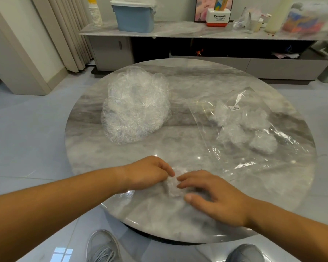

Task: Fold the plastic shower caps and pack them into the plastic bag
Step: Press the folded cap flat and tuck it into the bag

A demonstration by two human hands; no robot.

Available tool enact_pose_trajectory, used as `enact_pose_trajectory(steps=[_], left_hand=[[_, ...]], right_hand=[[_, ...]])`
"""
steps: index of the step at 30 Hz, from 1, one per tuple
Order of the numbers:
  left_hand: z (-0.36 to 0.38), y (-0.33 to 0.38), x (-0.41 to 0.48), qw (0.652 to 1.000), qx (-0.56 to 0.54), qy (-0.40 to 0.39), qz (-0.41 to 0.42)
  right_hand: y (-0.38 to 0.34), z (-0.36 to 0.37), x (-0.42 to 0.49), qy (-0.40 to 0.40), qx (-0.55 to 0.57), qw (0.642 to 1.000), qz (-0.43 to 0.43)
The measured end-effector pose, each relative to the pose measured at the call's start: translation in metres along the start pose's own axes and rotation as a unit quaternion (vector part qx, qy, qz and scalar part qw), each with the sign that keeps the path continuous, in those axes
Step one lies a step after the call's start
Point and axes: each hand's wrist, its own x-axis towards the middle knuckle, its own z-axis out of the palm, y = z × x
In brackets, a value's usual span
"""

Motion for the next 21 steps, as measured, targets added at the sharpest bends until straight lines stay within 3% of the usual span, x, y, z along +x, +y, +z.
enact_pose_trajectory(steps=[4, 9, 12, 15, 18, 21], left_hand=[[0.003, -0.003, -0.002, 0.999, -0.023, 0.011, 0.034], [0.005, 0.001, -0.003, 0.988, -0.111, 0.028, 0.099], [0.008, 0.005, -0.003, 0.978, -0.181, 0.009, 0.105], [0.011, 0.01, -0.002, 0.975, -0.194, 0.006, 0.11], [0.013, 0.013, 0.0, 0.977, -0.185, 0.003, 0.108], [0.015, 0.018, 0.002, 0.979, -0.175, 0.002, 0.108]], right_hand=[[-0.007, -0.004, 0.009, 0.171, 0.152, 0.967, 0.11], [-0.013, -0.011, 0.015, 0.164, 0.374, 0.888, 0.211], [-0.011, -0.017, 0.017, 0.191, 0.447, 0.841, 0.235], [-0.009, -0.025, 0.013, 0.165, 0.514, 0.804, 0.25], [-0.005, -0.029, 0.008, 0.158, 0.529, 0.795, 0.25], [-0.004, -0.031, 0.005, 0.176, 0.488, 0.82, 0.244]])
